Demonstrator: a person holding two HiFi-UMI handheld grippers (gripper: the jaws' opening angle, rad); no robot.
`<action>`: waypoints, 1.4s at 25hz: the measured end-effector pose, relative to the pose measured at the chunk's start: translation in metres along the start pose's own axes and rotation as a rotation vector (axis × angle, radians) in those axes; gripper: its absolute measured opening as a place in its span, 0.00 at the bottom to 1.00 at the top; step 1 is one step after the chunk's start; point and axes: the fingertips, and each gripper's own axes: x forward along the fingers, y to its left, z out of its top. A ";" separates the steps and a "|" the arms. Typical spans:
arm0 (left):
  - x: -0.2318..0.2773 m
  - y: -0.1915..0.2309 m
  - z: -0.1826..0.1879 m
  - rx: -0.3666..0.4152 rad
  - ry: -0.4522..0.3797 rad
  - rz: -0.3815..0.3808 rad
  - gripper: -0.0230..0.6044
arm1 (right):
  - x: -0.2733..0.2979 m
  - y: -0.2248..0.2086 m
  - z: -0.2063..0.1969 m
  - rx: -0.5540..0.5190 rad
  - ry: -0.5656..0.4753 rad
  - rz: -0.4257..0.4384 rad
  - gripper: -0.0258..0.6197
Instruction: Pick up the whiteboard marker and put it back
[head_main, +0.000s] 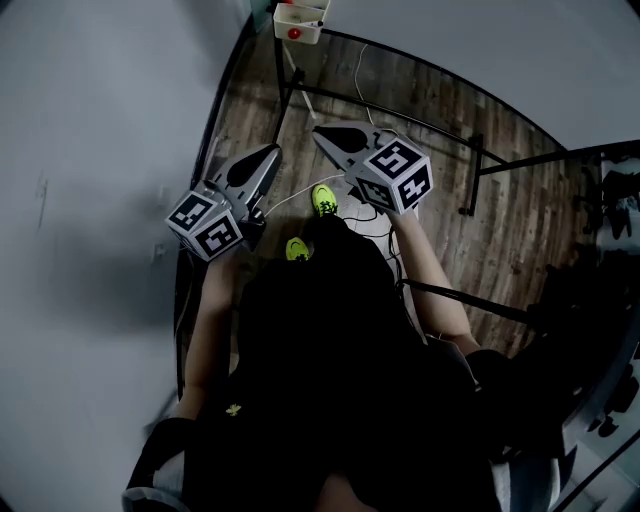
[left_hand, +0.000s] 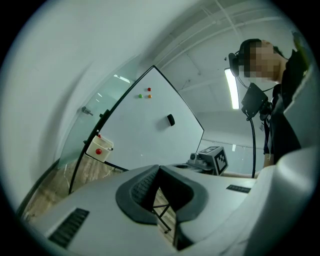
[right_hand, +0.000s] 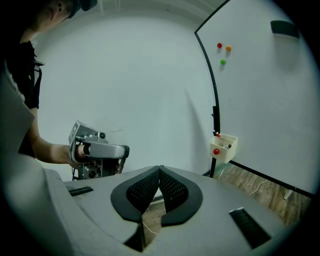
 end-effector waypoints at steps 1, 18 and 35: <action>-0.004 -0.005 -0.005 -0.003 0.008 -0.006 0.04 | -0.004 0.008 -0.004 0.005 -0.002 -0.006 0.04; -0.025 -0.037 -0.031 -0.018 0.038 -0.028 0.04 | -0.034 0.039 0.006 -0.014 -0.094 -0.048 0.03; -0.017 -0.045 -0.020 0.025 0.042 -0.041 0.04 | -0.036 0.047 0.016 -0.038 -0.129 -0.026 0.03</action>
